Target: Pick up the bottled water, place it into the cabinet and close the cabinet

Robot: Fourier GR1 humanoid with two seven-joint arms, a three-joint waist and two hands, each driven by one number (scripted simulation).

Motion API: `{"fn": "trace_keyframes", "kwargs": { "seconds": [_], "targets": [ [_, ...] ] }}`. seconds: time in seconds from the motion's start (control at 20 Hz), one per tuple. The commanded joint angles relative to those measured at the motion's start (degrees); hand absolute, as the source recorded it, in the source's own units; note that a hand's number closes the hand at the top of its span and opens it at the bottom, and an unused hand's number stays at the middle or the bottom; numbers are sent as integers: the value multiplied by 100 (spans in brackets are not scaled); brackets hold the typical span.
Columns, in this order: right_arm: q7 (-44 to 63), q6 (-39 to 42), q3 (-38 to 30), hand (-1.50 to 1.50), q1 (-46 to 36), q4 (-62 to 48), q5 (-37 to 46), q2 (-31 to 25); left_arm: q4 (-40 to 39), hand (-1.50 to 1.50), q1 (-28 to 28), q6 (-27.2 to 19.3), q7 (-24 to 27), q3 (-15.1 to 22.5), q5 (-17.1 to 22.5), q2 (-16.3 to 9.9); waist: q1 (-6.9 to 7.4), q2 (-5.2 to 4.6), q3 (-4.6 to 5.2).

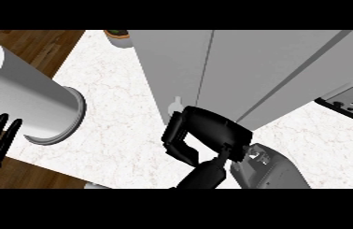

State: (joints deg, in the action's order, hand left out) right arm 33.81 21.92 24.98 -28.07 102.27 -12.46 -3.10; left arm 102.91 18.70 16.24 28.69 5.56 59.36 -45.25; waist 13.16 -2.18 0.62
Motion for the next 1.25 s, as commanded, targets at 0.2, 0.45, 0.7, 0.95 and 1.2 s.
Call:
{"fn": "trace_keyframes", "kwargs": {
  "seconds": [0.2, 0.45, 0.7, 0.95, 1.2],
  "targets": [
    [-118, -1346, -709, 150, -2150, -1934, 343, 304, -193, -150, 51, 124, -30, -183, 65, -108, -166, 23, -25],
    [-529, -2299, -1042, 150, -2925, -3125, 398, 309, -291, -150, 81, 243, 99, -288, 111, -29, -243, 15, -33],
    [-912, -2804, -1229, 150, -3203, -3751, 265, 311, -189, -150, 277, 324, 147, -190, 27, 55, -225, -17, -42],
    [-1184, -3385, -1248, -150, -3123, -3983, -192, 311, -128, -150, 342, 287, 155, -244, 59, 85, -305, -8, -55],
    [-1262, -3552, -1097, -150, -3379, -4167, -473, 311, -319, -150, 247, 401, 201, -313, 29, 88, -408, -27, -38]
  ]
}}
